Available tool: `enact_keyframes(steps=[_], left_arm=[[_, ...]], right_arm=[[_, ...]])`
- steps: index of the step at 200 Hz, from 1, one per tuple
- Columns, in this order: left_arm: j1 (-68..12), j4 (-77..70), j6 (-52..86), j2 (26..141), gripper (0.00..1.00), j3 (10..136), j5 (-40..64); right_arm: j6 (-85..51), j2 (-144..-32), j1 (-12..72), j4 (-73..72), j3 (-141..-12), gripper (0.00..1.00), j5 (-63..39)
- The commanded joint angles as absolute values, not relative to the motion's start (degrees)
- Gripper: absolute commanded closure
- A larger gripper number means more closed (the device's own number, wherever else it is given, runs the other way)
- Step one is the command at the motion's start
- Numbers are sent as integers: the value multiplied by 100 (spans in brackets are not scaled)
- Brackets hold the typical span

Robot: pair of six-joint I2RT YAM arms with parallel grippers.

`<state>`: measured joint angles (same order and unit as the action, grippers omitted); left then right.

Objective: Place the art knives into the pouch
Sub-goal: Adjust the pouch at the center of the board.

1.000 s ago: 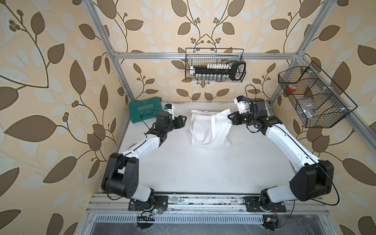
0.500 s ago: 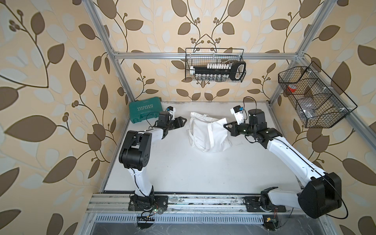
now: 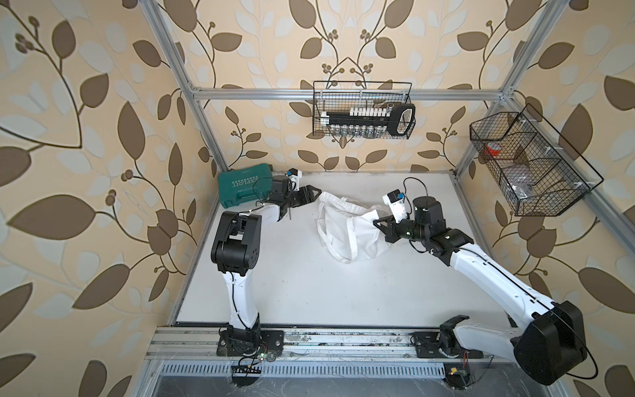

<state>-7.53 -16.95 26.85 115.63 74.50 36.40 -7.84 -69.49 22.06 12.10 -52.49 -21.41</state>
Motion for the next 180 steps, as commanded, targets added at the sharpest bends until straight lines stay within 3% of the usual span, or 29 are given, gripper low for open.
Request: enact_keyframes(steps=[1, 43, 57, 70, 91, 130, 180], left_arm=[[-773, -1516, 2760, 11713, 31, 7832, 4028], [-1159, -906, 2300, 11869, 30, 8244, 3874], [-1262, -709, 2169, 11921, 34, 8358, 3850], [-1299, -660, 2150, 11989, 48, 8412, 3798], [-1301, -597, 2239, 12068, 100, 8569, 3778], [-1292, -86, 2153, 11112, 100, 8290, 3045], [-1407, 738, 2501, 8706, 100, 7476, 1954]], right_arm=[[-664, -6936, 2272, 1185, -5285, 100, -2029], [-629, -6978, 2312, 1237, -5317, 100, -1929], [-624, -6990, 2315, 1252, -5349, 100, -1933], [-624, -6980, 2325, 1257, -5357, 100, -1955], [-615, -6961, 2347, 1307, -5393, 100, -1886], [-696, -6927, 2351, 1640, -5765, 100, -1327], [-875, -6808, 2348, 2617, -6925, 100, -128]])
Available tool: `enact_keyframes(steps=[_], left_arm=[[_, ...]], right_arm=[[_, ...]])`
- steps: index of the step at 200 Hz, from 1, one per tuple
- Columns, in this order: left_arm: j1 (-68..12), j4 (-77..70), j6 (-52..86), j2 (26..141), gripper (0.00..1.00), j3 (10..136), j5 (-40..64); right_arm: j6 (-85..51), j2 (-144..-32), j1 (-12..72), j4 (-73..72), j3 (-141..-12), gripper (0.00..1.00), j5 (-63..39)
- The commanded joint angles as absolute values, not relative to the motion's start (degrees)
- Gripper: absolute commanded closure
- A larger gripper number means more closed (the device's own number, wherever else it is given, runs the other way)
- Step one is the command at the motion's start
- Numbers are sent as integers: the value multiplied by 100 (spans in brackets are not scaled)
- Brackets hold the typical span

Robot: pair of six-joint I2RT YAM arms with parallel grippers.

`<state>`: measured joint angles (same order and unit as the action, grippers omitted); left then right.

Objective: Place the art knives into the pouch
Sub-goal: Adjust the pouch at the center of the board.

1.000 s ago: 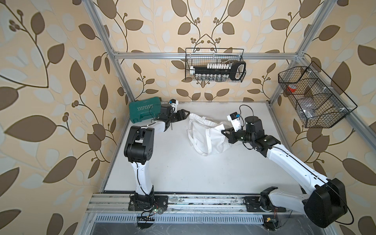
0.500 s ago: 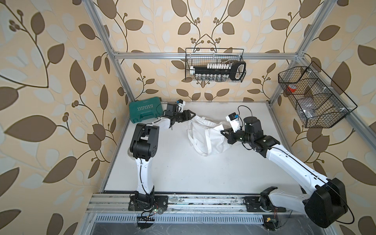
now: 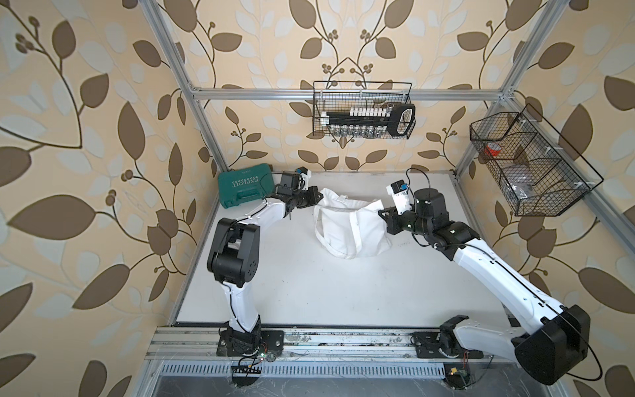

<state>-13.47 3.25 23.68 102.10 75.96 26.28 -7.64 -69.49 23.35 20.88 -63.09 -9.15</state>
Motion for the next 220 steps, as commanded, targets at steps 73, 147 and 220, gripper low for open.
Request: enact_keyframes(steps=[73, 147, 220], left_arm=[[-2004, 2289, 2680, 5889, 100, 6914, 1619], [-2450, 1567, 3034, 5699, 100, 5078, 1221], [-2531, 621, 2566, 6319, 84, 5003, 1206]], right_arm=[[-925, -6785, 2234, 3441, -7981, 100, 689], [-324, -7622, 1446, 684, -6629, 100, -1701], [-200, -8485, 744, 1101, -7252, 100, -5497]])
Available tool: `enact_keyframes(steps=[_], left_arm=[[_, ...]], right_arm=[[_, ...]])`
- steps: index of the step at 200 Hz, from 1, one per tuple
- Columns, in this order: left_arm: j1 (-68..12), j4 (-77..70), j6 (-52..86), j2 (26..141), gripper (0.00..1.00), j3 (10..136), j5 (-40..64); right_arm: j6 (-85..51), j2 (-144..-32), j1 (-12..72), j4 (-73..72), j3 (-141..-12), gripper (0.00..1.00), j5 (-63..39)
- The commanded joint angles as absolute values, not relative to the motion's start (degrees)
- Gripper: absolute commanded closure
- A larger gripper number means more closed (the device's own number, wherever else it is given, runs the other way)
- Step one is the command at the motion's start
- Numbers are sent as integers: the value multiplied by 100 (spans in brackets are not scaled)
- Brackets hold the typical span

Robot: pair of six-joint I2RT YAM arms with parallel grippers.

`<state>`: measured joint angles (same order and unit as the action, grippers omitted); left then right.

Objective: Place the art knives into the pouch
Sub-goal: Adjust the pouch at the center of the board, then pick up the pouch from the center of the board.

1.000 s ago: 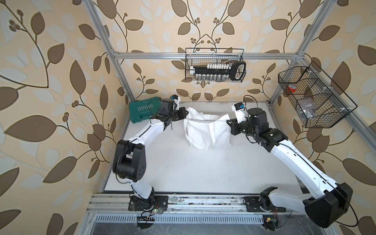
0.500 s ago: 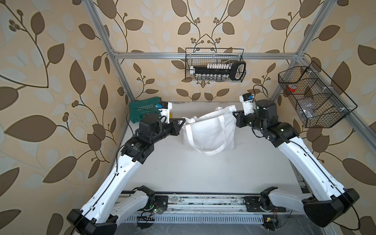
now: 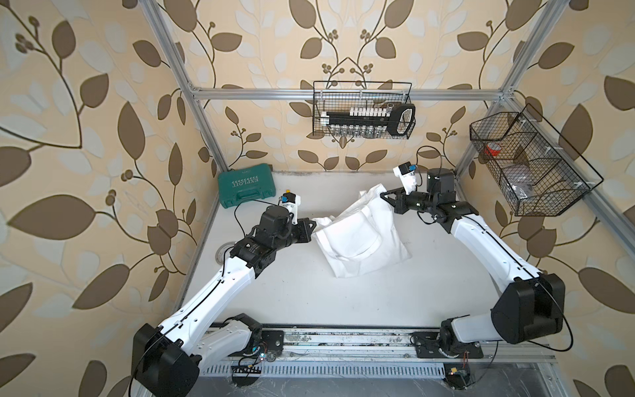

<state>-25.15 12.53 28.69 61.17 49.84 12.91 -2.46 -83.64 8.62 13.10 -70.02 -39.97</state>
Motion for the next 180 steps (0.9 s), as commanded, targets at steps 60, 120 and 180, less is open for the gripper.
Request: enact_keyframes(steps=[60, 120, 180], left_arm=[[-2413, -578, 1411, 6559, 26, 4949, 1121], [-336, -3082, 2121, 6947, 17, 4067, 2564], [-88, -3740, 1924, 8104, 18, 4333, 4176]], right_arm=[[-155, -8144, 506, 1138, -7229, 100, -6267], [-53, -7850, 430, 1134, -7008, 100, -6577], [78, -7953, 416, 1310, -7100, 100, -6609]])
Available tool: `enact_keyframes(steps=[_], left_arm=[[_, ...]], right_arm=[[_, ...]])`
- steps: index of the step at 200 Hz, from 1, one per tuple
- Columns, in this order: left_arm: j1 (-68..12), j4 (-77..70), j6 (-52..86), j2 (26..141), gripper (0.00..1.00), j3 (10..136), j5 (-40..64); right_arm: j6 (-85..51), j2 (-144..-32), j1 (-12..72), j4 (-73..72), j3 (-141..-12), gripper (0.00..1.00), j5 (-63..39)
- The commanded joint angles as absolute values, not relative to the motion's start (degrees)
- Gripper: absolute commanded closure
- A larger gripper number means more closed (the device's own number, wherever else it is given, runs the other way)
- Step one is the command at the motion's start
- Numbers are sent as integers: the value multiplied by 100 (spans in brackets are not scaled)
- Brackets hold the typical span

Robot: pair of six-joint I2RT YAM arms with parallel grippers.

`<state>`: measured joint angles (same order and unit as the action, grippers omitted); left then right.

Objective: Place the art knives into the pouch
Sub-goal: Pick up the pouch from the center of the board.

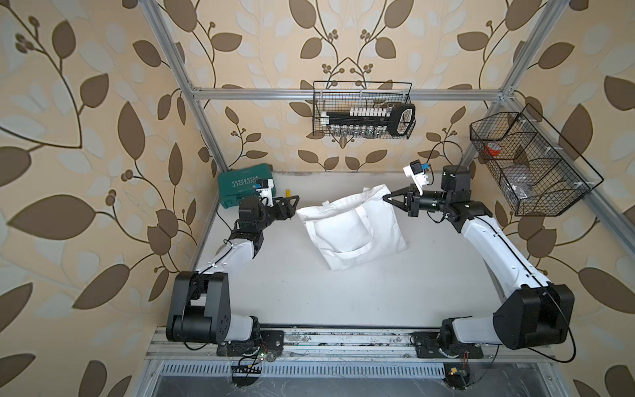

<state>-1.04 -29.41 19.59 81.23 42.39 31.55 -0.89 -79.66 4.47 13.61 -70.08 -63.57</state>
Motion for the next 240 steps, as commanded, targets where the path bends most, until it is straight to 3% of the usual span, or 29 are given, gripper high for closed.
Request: enact_keyframes(steps=[1, 117, 198, 240], left_arm=[[-88, -3760, 1924, 8104, 18, 4320, 4197], [481, -4646, 2184, 8066, 19, 3881, 4884], [404, -5845, 3102, 9081, 18, 4450, 6828], [98, -4919, 2355, 8873, 18, 4593, 6919]], right_arm=[[79, -7954, 419, 1305, -7101, 100, -6605], [-368, -8050, 27, 884, -7253, 100, -6722], [-387, -8174, -108, 1005, -7449, 100, -6854], [-360, -8167, -113, 1072, -7482, 100, -6814]])
